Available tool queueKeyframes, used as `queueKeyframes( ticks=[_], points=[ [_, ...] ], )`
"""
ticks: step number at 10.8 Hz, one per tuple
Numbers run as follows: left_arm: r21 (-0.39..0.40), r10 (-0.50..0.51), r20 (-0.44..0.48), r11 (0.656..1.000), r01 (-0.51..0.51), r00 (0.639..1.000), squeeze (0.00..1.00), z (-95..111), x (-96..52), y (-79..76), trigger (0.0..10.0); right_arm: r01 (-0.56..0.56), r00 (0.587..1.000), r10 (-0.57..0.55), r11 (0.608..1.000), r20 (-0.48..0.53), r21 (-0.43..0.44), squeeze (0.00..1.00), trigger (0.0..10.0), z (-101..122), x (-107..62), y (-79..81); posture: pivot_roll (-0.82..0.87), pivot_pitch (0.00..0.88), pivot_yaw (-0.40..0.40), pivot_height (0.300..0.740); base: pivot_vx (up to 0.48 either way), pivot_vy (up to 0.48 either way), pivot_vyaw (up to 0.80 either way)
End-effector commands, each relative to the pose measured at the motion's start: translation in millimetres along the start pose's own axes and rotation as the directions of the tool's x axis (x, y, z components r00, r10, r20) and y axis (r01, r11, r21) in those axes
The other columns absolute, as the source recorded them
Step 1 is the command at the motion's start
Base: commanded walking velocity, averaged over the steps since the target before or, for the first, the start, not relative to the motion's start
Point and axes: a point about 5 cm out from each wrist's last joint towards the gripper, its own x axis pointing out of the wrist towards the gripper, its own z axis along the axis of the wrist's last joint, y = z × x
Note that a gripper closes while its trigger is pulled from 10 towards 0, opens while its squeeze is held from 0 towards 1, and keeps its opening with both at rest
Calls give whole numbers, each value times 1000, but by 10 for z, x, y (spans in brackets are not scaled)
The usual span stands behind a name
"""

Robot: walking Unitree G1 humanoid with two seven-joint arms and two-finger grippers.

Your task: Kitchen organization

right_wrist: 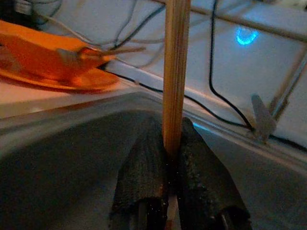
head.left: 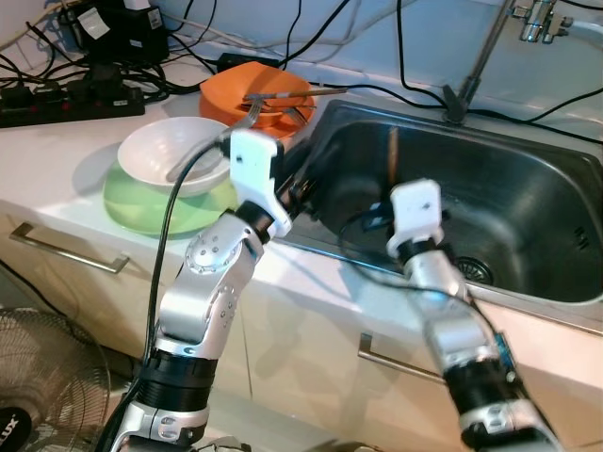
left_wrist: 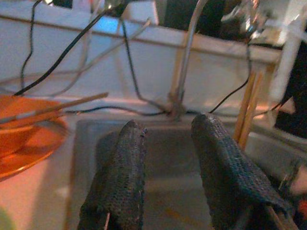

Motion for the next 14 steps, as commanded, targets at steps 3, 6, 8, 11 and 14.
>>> queueKeyframes(
  ticks=[3, 6, 8, 11, 14],
  points=[
    [13, -39, -137, 999, 41, 990, 0, -285, -62, -43, 10000, 126, 991, -123, 991, -43, 50, 0, 10000, 29, 163, -377, 61, 40, -62, 740, 0, 0, 0],
    [30, -99, -274, 993, 111, 957, 0, -526, -71, -112, 10000, 139, 983, -127, 987, -130, 86, 0, 10000, -33, 318, -442, 56, 32, -63, 740, 0, 0, 0],
    [8, -167, -332, 984, 180, 928, 0, -627, -84, -197, 10000, 156, 965, -121, 978, -232, 138, 0, 10000, -139, 391, -397, 60, 23, -66, 740, 0, 0, 0],
    [26, -173, -368, 980, 196, 914, 0, -666, -65, -173, 10000, 153, 931, -95, 978, -353, 140, 0, 10000, -274, 440, -282, 69, 15, -73, 740, 0, 0, 0],
    [25, -184, -374, 978, 208, 909, 0, -679, -82, -196, 10000, 144, 914, -66, 975, -399, 169, 1000, 10000, -361, 408, -220, 77, 7, -79, 740, 0, 0, 0]
  ],
)
